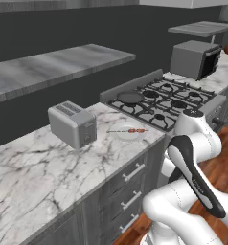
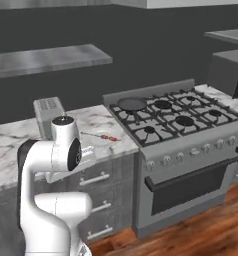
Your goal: Place the cold items (lemon and lime) from the fridge in one tupperware on the dining counter. Place the warm items (hot dog and kebab skewer) in the stove area in another tupperware.
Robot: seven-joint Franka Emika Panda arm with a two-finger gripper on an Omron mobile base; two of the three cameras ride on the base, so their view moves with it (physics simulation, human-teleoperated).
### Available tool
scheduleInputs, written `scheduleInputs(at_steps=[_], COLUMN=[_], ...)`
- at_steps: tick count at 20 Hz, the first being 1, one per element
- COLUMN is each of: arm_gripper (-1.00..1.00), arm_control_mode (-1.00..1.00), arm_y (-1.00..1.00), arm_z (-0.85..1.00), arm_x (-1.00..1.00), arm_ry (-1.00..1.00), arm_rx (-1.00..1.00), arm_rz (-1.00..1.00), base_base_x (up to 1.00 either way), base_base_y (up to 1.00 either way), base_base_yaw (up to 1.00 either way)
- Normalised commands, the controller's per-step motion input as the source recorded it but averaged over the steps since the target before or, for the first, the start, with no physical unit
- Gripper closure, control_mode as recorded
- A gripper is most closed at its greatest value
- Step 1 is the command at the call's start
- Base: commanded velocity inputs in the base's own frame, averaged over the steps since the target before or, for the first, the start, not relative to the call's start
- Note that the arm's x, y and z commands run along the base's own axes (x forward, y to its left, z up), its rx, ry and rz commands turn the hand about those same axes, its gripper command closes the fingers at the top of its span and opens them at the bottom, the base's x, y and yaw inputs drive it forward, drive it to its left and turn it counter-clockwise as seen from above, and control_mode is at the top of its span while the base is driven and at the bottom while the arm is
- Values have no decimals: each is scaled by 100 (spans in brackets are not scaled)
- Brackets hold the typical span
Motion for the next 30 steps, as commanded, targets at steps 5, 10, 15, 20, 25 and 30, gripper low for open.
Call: scheduleInputs(at_steps=[5,10,15,20,25,30], arm_gripper=[-100,-100,-100,-100,-100,-100], arm_control_mode=[100,100,100,100,100,100], arm_y=[0,0,0,0,0,0], arm_z=[0,0,0,0,0,0], arm_x=[0,0,0,0,0,0], arm_ry=[0,0,0,0,0,0], arm_rx=[0,0,0,0,0,0], arm_rz=[0,0,0,0,0,0], base_base_x=[66,68,62,44,33,21], base_base_y=[-18,-15,-37,-59,-30,-1], base_base_yaw=[24,23,24,22,32,46])
